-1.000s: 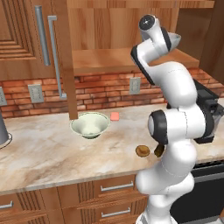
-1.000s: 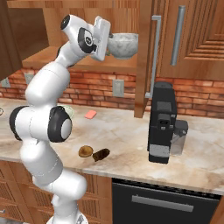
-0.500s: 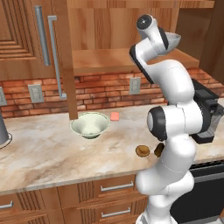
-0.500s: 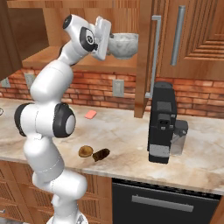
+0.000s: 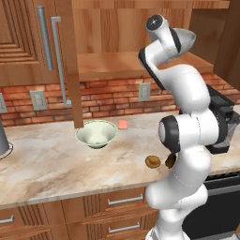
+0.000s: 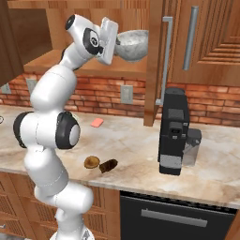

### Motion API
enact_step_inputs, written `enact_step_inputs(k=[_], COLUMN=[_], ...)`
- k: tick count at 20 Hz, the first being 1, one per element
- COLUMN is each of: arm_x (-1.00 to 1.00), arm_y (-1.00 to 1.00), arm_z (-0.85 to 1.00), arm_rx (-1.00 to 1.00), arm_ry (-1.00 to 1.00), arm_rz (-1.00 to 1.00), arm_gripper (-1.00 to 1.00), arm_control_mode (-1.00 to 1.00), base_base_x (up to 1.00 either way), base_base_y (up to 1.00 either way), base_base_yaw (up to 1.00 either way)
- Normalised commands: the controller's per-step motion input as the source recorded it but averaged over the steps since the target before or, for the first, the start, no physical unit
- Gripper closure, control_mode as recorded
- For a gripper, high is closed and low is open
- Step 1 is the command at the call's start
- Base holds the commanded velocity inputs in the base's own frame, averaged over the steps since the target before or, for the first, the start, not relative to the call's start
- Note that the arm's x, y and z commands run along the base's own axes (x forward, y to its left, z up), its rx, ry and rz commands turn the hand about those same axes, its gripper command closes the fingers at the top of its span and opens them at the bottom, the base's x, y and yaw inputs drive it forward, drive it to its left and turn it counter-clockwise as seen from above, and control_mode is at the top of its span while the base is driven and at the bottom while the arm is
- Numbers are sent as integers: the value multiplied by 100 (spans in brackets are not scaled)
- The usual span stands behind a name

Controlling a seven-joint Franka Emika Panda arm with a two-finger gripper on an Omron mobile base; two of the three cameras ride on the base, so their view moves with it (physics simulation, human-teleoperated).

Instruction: Pick both bowls and place them on the counter. Then place the bread in one bowl and place the sweet potato in the other bowl.

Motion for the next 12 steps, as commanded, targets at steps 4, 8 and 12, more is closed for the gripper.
enact_step_inputs(k=[4, 8, 12], arm_x=[-37, -51, -56], arm_y=[1, 23, 44], arm_z=[-1, 0, 0], arm_rx=[0, 0, 0], arm_ry=[0, 0, 0], arm_rz=[0, 0, 0], arm_gripper=[100, 100, 100], arm_control_mode=[-100, -100, -100], base_base_x=[0, 0, 0], base_base_y=[0, 0, 0], base_base_yaw=[0, 0, 0])
